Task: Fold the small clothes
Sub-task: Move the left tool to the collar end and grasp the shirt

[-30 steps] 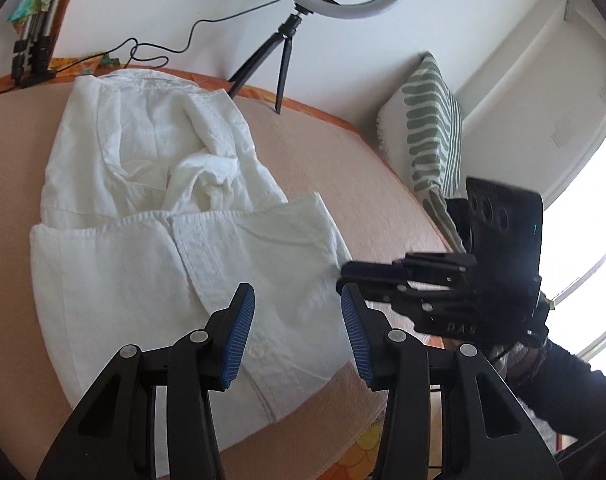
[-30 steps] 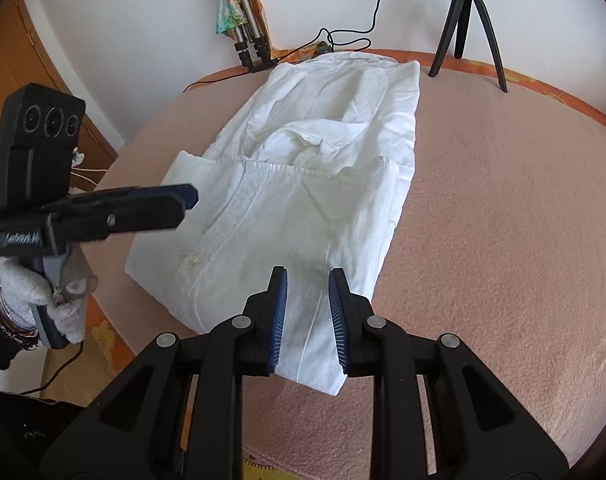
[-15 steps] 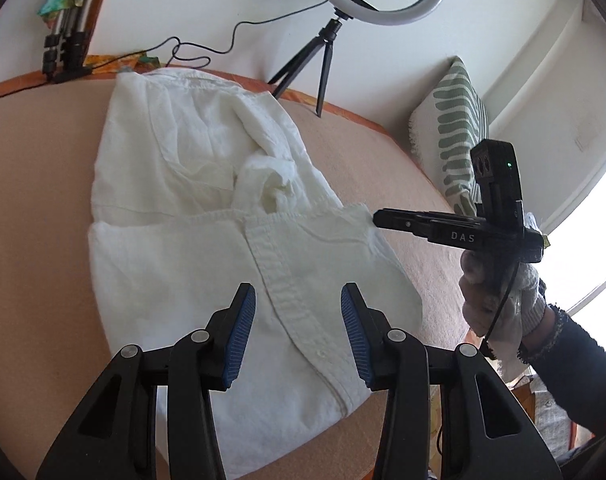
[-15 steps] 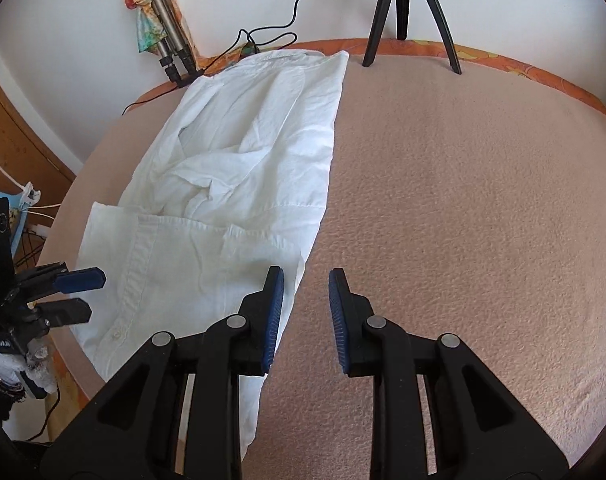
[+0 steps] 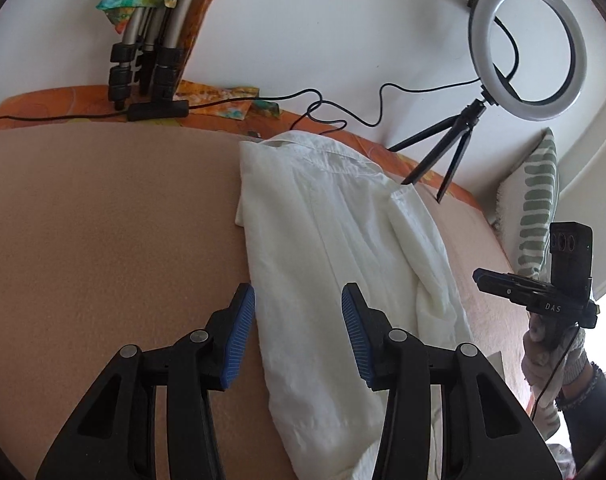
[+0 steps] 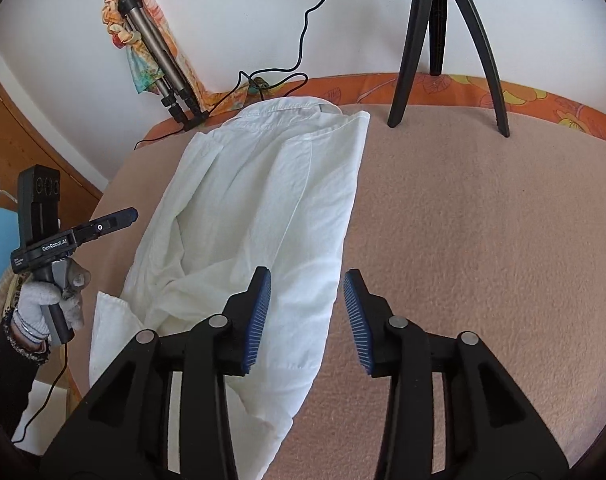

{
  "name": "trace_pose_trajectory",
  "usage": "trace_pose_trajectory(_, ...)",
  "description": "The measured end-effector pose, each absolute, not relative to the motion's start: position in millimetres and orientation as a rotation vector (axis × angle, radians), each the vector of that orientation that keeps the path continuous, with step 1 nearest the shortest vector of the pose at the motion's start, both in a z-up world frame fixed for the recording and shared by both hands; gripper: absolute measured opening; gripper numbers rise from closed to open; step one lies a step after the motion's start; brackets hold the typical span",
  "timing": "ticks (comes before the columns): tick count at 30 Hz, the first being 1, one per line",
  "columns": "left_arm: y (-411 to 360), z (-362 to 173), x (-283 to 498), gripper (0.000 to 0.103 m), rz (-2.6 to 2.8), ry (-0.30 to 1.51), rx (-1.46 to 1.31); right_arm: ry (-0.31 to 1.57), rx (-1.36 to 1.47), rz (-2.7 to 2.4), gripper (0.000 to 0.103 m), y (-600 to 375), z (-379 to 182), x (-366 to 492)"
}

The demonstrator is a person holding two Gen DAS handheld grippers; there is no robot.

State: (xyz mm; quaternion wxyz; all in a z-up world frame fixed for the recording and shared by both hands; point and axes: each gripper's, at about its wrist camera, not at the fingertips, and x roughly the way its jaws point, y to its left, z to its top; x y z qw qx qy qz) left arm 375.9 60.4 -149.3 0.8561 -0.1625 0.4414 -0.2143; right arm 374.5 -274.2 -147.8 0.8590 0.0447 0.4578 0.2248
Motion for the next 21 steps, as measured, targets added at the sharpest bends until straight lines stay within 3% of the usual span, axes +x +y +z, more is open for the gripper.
trace_pose_trajectory(12, 65.4, -168.5, 447.2, 0.044, -0.419, 0.929, -0.383, 0.959, 0.046, 0.401, 0.043, -255.5, -173.0, 471.5)
trace_pose_trajectory(15, 64.7, -168.9, 456.5, 0.053, -0.441, 0.918, -0.414, 0.955, 0.034, 0.410, 0.042, -255.1, -175.3, 484.3)
trace_pose_trajectory(21, 61.3, -171.7, 473.8, 0.053, -0.478, 0.907, -0.484, 0.959, 0.122, 0.497, 0.042, -258.5, -177.2, 503.1)
